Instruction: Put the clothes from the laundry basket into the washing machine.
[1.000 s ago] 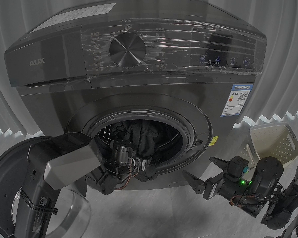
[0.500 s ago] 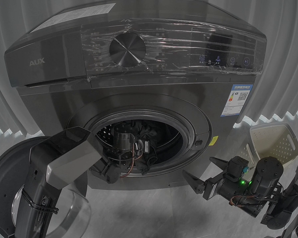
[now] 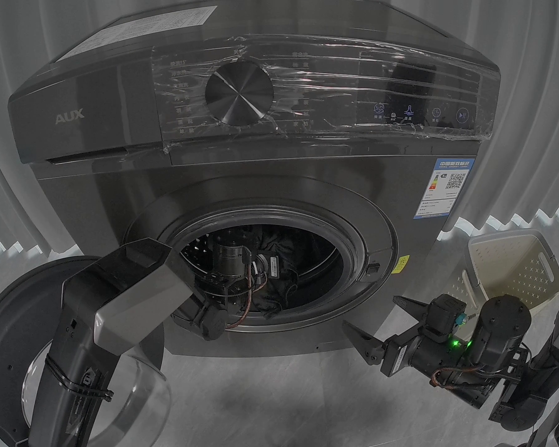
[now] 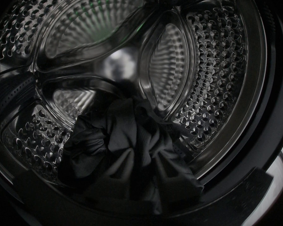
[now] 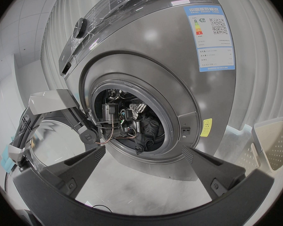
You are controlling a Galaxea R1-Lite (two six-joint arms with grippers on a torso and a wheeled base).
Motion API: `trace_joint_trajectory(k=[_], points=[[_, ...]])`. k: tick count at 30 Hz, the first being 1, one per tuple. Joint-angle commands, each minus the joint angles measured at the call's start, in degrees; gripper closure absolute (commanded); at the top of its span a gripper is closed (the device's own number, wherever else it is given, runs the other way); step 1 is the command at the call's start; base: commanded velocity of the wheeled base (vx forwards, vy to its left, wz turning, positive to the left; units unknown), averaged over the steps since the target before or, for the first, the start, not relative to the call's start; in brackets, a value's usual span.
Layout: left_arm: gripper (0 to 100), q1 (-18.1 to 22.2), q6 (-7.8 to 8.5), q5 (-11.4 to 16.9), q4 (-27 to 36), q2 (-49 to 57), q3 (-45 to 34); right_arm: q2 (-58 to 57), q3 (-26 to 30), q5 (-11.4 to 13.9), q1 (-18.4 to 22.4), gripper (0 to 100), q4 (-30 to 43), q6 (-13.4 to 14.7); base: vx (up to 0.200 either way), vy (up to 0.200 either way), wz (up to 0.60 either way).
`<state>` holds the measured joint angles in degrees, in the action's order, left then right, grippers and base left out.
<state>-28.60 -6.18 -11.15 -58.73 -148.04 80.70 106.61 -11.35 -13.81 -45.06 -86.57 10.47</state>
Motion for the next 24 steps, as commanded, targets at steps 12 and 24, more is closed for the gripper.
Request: trace_joint_trajectory(k=[12, 24], points=[[0, -2.87, -1.03, 0.52, 3.1, 6.27, -11.8, 0.09, 0.1, 0.01, -0.12, 0, -0.01, 0.08, 0.0, 0.0, 0.0], [0, -3.22, -1.03, 1.57, 3.1, -0.05, -6.96, 0.09, 0.1, 0.01, -0.12, 0, -0.01, 0.16, 0.0, 0.0, 0.0]])
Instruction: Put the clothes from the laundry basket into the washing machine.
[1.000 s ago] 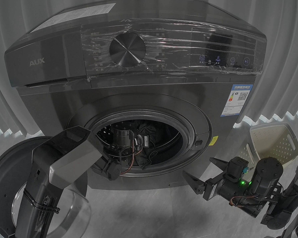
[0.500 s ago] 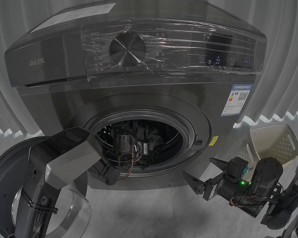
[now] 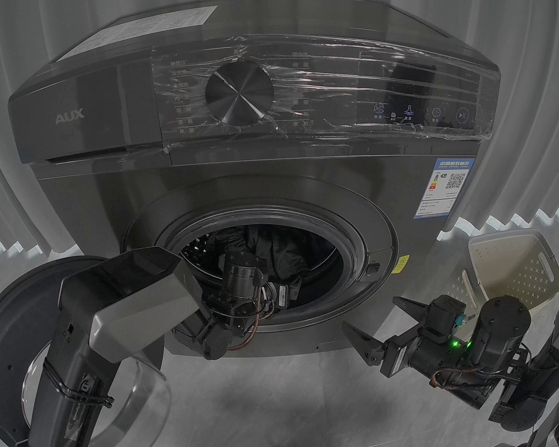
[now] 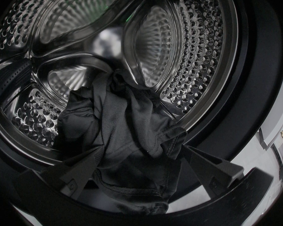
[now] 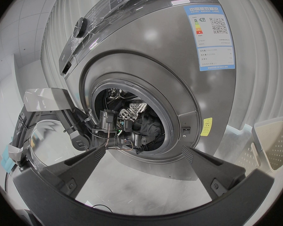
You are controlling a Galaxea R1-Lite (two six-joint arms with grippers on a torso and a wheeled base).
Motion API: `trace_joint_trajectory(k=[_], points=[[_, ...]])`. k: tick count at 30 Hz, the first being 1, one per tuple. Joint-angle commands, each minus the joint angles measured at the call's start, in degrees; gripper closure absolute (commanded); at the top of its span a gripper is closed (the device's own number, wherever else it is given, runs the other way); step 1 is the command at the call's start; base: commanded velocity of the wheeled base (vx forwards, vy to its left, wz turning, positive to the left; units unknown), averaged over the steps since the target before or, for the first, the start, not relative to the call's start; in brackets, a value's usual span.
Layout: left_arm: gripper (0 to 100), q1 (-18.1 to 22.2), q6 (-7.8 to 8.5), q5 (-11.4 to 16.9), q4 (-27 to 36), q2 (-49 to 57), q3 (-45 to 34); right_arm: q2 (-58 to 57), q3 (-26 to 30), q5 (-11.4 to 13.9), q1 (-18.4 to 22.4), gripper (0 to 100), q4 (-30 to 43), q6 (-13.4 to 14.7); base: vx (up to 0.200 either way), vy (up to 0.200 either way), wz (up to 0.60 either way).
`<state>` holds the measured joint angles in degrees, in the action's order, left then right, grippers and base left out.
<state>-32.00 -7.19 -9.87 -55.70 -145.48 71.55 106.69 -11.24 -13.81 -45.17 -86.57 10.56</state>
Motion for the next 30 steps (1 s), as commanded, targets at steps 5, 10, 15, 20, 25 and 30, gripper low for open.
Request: trace_joint_trajectory(k=[5, 10, 15, 20, 25, 30], points=[[0, 0.54, 0.25, 0.29, 1.21, -4.46, 5.27, 0.18, -0.01, 0.1, -0.1, 0, -0.01, 0.08, 0.0, 0.0, 0.0], [100, 0.62, 0.25, 0.29, 1.21, -5.95, 5.8, 0.27, -0.01, 0.1, -0.1, 0, -0.01, 0.08, 0.0, 0.0, 0.0], [100, 1.33, 0.07, -0.15, 0.68, -6.04, 8.08, 0.36, -0.1, 0.1, -0.1, 0, -0.01, 0.08, 0.0, 0.0, 0.0], [100, 2.47, -1.25, -1.02, -0.99, -6.04, 13.97, 0.36, -0.1, 0.1, -0.1, 0, -0.01, 0.08, 0.0, 0.0, 0.0], [100, 2.91, -2.3, -2.52, -1.52, -6.92, 18.1, 0.36, -0.1, 0.1, -0.1, 0, -0.01, 0.08, 0.0, 0.0, 0.0], [100, 3.7, -2.21, -4.1, -1.61, -8.94, 22.85, 0.36, -0.1, 0.1, -0.1, 0, -0.01, 0.08, 0.0, 0.0, 0.0]])
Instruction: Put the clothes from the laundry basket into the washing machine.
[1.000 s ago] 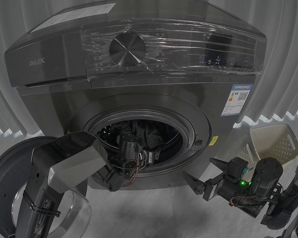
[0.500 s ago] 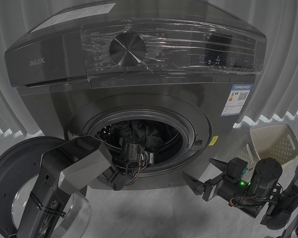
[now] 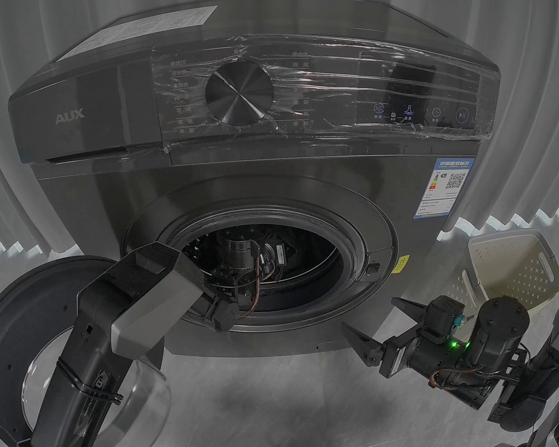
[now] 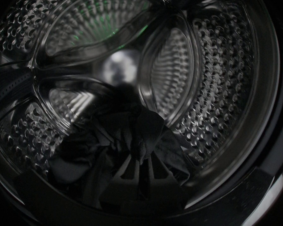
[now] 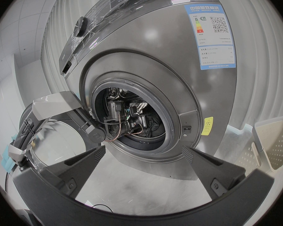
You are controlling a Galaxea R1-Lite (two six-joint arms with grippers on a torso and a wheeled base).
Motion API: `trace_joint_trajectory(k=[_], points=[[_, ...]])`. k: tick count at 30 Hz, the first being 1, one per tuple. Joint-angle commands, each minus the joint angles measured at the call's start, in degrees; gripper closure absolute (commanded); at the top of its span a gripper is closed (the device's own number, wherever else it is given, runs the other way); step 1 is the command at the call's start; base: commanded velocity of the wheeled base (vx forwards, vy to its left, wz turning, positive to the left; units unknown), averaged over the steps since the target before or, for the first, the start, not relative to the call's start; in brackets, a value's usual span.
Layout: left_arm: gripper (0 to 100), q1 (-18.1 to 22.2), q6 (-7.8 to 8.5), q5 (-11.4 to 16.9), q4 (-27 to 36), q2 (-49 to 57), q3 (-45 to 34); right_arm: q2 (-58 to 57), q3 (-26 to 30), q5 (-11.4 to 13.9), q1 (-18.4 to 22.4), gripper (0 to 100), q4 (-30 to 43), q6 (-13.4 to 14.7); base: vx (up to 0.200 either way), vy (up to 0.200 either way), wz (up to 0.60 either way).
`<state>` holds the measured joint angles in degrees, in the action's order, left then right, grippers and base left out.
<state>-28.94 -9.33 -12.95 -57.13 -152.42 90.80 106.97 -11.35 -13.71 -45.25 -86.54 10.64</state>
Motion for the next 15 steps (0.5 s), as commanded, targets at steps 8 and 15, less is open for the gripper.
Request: trace_joint_trajectory(k=[8, 15], points=[[100, 1.61, 0.27, -3.14, 0.17, -4.73, 10.37, 0.08, 0.01, 0.0, -0.01, 0, -0.03, -0.01, 0.0, 0.0, 0.0], [100, 1.69, 0.27, -3.05, 0.35, -4.91, 10.72, 0.43, 0.1, 0.0, -0.01, 0, -0.03, -0.01, 0.0, 0.0, 0.0]])
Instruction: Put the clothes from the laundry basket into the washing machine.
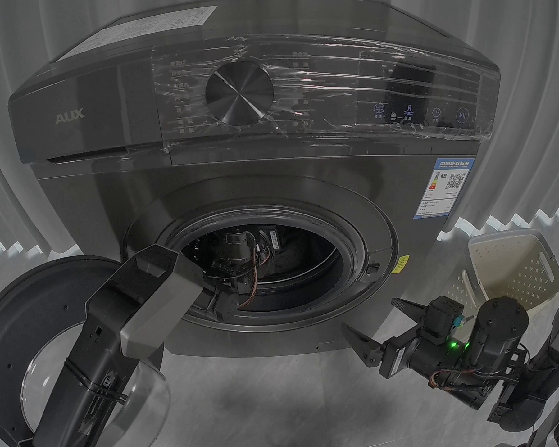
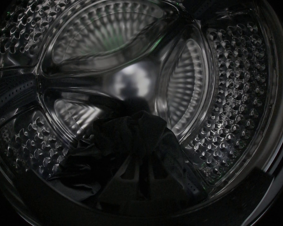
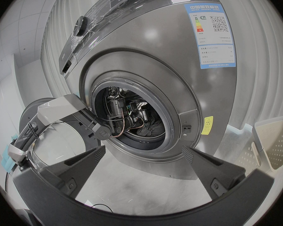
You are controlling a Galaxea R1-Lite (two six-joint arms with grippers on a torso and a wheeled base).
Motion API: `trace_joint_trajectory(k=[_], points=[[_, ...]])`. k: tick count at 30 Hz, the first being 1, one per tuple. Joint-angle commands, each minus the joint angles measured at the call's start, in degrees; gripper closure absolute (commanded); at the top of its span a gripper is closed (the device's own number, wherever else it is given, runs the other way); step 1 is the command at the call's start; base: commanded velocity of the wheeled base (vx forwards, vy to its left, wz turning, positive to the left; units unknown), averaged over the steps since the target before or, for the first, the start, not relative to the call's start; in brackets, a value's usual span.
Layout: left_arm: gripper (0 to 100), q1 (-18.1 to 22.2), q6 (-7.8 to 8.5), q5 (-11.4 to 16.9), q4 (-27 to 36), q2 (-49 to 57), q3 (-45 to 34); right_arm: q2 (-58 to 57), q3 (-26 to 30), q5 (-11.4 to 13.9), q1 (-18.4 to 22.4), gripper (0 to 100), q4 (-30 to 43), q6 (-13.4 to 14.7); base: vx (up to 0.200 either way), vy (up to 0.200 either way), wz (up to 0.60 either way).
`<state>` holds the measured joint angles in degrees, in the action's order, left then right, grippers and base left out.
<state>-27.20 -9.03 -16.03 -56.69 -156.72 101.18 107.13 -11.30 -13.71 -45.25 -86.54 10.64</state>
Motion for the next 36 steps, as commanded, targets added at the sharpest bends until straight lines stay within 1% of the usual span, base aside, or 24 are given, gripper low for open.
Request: trace_joint_trajectory(k=[1, 8, 9, 10, 11, 14, 17, 20, 21, 22, 25, 28, 30, 36], points=[[100, -0.05, -0.02, 0.03, -0.27, -0.6, 0.33, 0.27, 0.14, 0.0, -0.01, 0, -0.03, 0.08, 0.0, 0.0, 0.0], [100, -0.05, 0.07, 0.03, -0.35, -0.25, -0.55, 0.71, 0.58, 0.18, -0.19, 0, -0.03, -0.01, 0.0, 0.0, 0.0], [0, -0.05, -0.02, 0.03, -0.71, -0.25, -0.46, 0.71, 0.75, 0.18, -0.19, 0, -0.03, 0.08, 0.0, 0.0, 0.0], [0, -0.14, -0.11, 0.03, -0.79, -0.25, -0.37, 0.71, 0.84, 0.27, -0.28, 0, -0.03, 0.08, 0.0, 0.0, 0.0], [0, -0.4, -0.72, 0.03, -1.41, -0.16, 0.16, 0.71, 1.37, 0.62, -0.36, 0, -0.03, -0.01, 0.0, 0.0, 0.0], [0, -0.84, -0.99, -0.05, -1.32, 0.63, -1.43, 0.71, 1.54, 1.15, -0.54, 0, -0.12, -0.01, 0.0, 0.0, 0.0], [0, -1.46, -0.9, -0.05, -0.62, 2.91, -5.47, 0.54, 1.63, 1.15, -0.54, 0, -0.12, -0.01, 0.0, 0.0, 0.0], [0, -2.69, -0.99, 0.03, 1.4, 6.17, -12.06, 0.62, 1.63, 1.15, -0.63, 0, -0.12, -0.01, 0.0, 0.0, 0.0], [0, -2.69, -0.99, 0.03, 1.4, 6.17, -12.06, 0.62, 1.63, 1.15, -0.63, 0, -0.12, -0.01, 0.0, 0.0, 0.0], [0, -3.21, -0.9, 0.21, 1.58, 6.43, -14.35, 0.71, 1.63, 1.15, -0.63, 0, -0.12, -0.01, 0.0, 0.0, 0.0], [0, -3.74, -0.9, 0.56, 1.75, 6.34, -16.28, 0.62, 1.63, 1.15, -0.63, 0, -0.12, -0.01, 0.0, 0.0, 0.0], [0, -3.83, -0.81, 0.74, 2.02, 5.9, -16.63, 0.62, 1.63, 1.15, -0.63, 0, -0.12, -0.01, 0.0, 0.0, 0.0], [0, -3.74, -0.46, 0.83, 2.28, 5.2, -16.54, 0.62, 1.63, 1.15, -0.63, 0, -0.12, -0.01, 0.0, 0.0, 0.0], [0, -3.04, -0.28, 1.0, 3.25, 3.35, -14.26, 0.71, 1.63, 1.15, -0.63, 0, -0.12, -0.01, 0.0, 0.0, 0.0]])
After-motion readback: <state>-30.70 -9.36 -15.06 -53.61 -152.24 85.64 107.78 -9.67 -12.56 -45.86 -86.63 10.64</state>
